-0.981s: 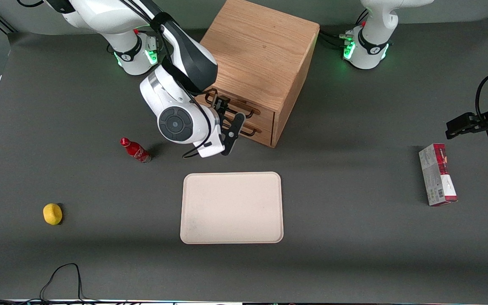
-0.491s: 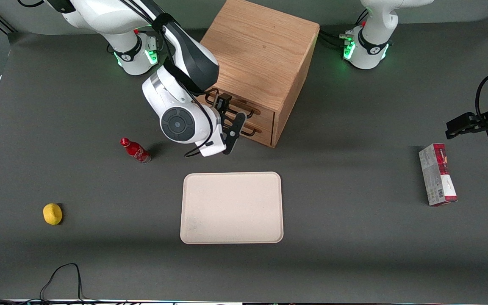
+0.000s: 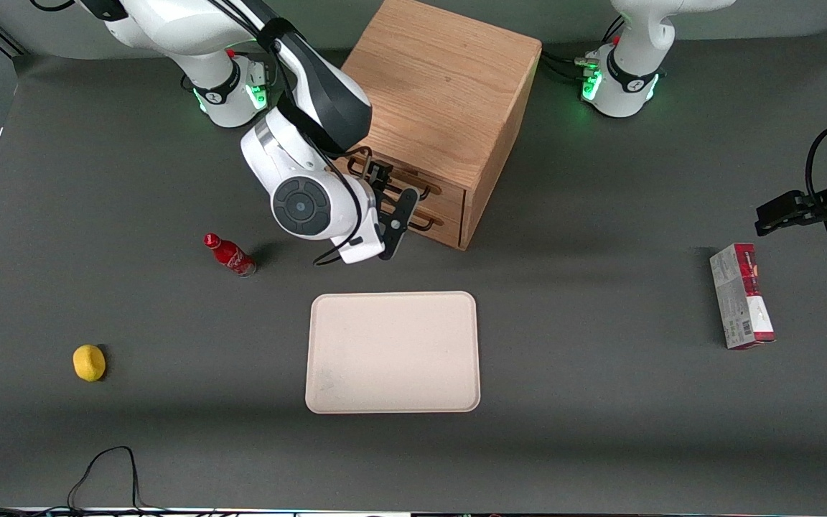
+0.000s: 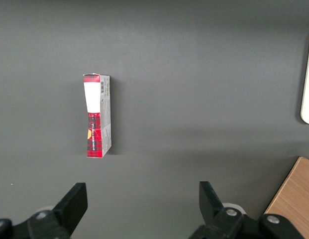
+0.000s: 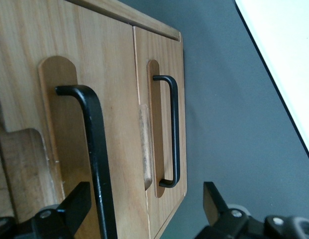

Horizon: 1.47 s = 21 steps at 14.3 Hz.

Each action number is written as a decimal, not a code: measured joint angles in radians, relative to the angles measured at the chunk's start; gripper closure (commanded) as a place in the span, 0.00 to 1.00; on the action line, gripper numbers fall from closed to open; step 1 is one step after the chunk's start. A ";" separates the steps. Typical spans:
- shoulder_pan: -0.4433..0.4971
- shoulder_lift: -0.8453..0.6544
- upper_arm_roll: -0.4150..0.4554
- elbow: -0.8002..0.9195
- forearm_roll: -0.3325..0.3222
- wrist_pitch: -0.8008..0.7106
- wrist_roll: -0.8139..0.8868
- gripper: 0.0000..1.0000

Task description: Open upper drawer

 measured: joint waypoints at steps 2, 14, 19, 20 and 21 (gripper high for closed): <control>0.000 -0.003 0.000 0.001 0.000 0.000 0.000 0.00; 0.004 0.008 0.000 -0.026 -0.001 0.029 -0.004 0.00; 0.004 0.005 0.000 -0.026 -0.015 0.035 -0.007 0.00; 0.004 0.004 0.000 -0.026 -0.019 0.038 -0.009 0.00; 0.004 0.003 -0.002 -0.026 -0.023 0.042 -0.014 0.00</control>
